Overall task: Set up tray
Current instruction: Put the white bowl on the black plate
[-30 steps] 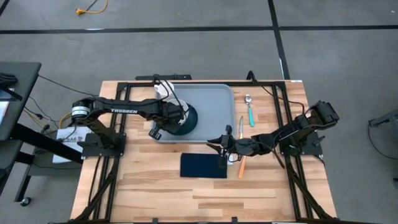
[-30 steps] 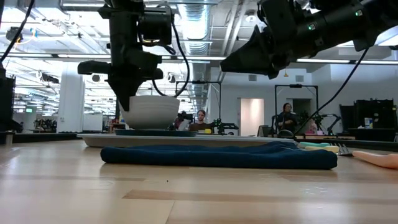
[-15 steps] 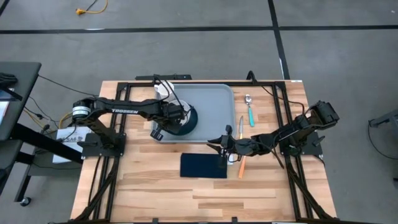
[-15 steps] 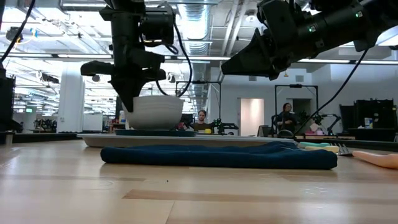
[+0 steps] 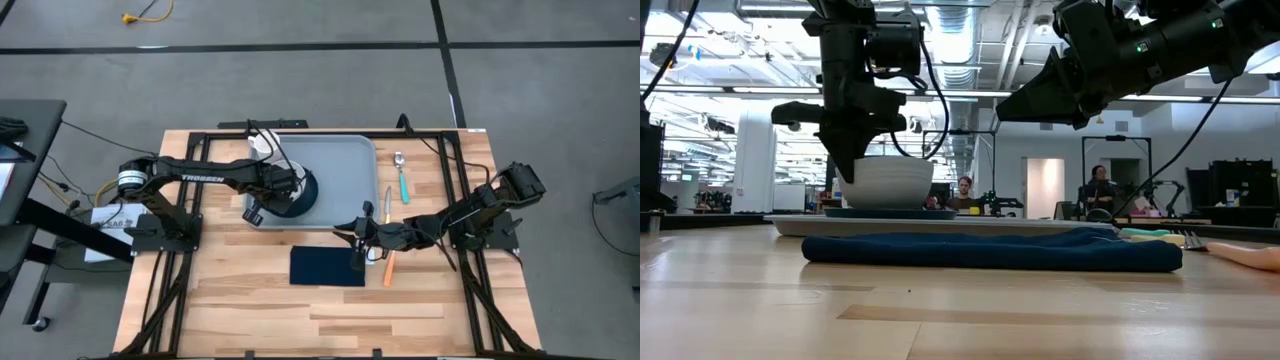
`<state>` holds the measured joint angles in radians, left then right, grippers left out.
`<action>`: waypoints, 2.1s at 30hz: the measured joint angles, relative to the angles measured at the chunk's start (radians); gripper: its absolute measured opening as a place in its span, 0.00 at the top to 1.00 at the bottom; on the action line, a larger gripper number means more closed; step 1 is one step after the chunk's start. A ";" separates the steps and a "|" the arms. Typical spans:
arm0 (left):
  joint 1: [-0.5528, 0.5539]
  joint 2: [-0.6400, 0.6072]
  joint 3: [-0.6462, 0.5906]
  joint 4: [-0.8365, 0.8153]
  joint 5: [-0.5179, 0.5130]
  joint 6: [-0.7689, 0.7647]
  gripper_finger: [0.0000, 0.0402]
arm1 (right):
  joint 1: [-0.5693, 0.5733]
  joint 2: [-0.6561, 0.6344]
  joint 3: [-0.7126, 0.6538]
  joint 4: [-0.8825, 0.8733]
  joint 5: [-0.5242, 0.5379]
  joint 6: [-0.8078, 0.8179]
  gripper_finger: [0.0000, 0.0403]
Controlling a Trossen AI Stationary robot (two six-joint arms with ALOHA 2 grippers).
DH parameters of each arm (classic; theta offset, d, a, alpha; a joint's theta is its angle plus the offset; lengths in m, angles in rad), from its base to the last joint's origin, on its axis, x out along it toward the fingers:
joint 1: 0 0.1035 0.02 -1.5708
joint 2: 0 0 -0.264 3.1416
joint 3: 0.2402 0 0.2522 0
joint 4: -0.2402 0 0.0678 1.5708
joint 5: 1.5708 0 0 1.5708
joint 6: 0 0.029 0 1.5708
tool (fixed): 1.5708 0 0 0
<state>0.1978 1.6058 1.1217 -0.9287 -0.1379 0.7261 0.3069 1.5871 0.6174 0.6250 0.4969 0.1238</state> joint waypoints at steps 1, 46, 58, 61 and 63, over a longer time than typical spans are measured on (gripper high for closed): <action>0.000 0.000 0.000 -0.001 0.000 0.000 1.00 | 0.000 0.000 0.000 0.000 0.000 0.000 0.85; 0.000 0.000 0.000 0.031 0.052 -0.016 0.98 | 0.000 0.000 0.000 -0.004 -0.003 0.000 0.85; 0.000 0.000 0.001 0.046 0.023 -0.056 0.75 | 0.000 0.000 0.000 -0.004 -0.003 0.001 0.85; 0.000 0.000 0.001 0.052 0.021 -0.056 0.69 | 0.000 0.000 0.000 -0.004 -0.003 0.001 0.85; 0.000 0.000 0.001 0.055 0.021 -0.056 0.66 | 0.000 0.000 0.000 -0.004 -0.003 0.001 0.85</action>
<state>0.1982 1.6058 1.1225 -0.8732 -0.1169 0.6701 0.3069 1.5871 0.6174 0.6212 0.4934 0.1246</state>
